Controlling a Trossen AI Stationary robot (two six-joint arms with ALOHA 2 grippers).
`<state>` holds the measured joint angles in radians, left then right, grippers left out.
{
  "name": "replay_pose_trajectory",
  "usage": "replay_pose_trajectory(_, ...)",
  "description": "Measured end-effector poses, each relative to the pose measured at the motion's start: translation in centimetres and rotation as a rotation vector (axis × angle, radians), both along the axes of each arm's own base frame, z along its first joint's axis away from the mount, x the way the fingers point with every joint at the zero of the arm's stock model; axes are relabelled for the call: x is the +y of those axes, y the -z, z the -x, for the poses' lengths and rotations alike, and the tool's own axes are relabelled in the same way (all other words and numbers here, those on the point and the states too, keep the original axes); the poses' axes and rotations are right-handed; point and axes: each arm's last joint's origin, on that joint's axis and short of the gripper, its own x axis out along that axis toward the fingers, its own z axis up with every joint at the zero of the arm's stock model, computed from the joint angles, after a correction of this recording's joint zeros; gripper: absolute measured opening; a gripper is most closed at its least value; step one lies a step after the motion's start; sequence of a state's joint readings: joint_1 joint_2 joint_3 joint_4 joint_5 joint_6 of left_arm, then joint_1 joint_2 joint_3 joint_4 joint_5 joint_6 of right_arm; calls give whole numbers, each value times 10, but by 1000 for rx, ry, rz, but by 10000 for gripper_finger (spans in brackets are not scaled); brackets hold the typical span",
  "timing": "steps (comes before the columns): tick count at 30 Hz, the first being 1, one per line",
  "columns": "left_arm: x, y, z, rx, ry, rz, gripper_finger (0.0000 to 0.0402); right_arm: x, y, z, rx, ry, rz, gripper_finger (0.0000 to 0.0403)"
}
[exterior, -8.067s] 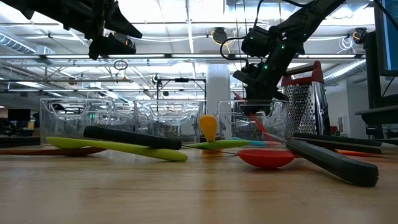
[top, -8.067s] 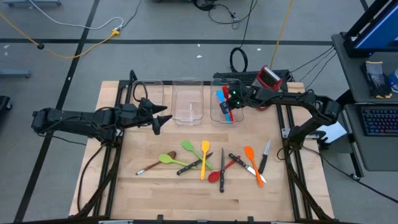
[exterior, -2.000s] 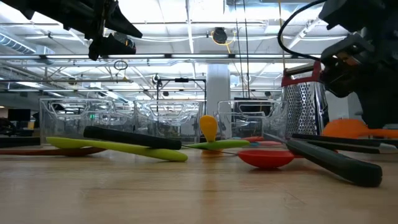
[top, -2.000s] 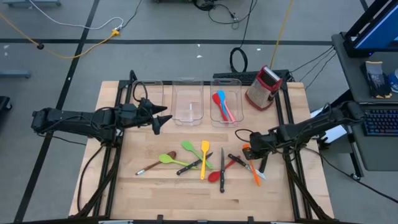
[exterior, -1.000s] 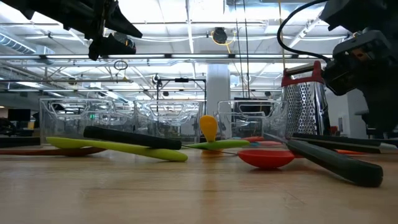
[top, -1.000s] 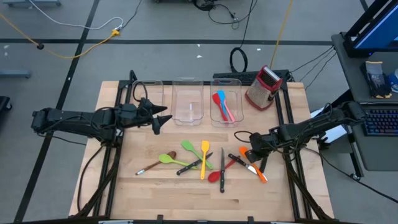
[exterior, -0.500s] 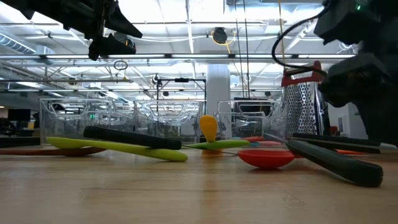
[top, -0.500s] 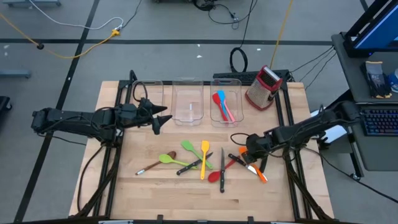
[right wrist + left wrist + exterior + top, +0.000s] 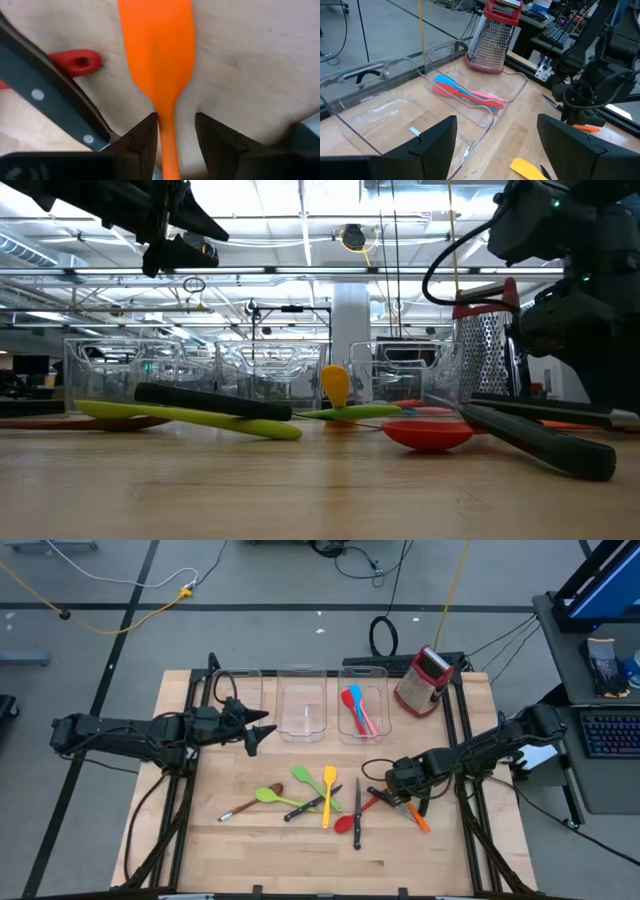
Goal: Pick & Place Kitchen Items
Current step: Put the orange spatula into the right transparent bin
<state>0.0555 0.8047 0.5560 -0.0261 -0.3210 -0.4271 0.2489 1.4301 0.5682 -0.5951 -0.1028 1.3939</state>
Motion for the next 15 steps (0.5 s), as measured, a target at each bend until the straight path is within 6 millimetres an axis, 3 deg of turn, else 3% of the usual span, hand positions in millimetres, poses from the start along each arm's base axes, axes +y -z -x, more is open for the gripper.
replay_pose_trajectory(9,0,0,0,0,-6,-2,278,-2,6,2,52,51,59,91)
replay_pose_trajectory(15,1,0,0,0,-19,-5,278,-2,6,2,47,60,71,41)
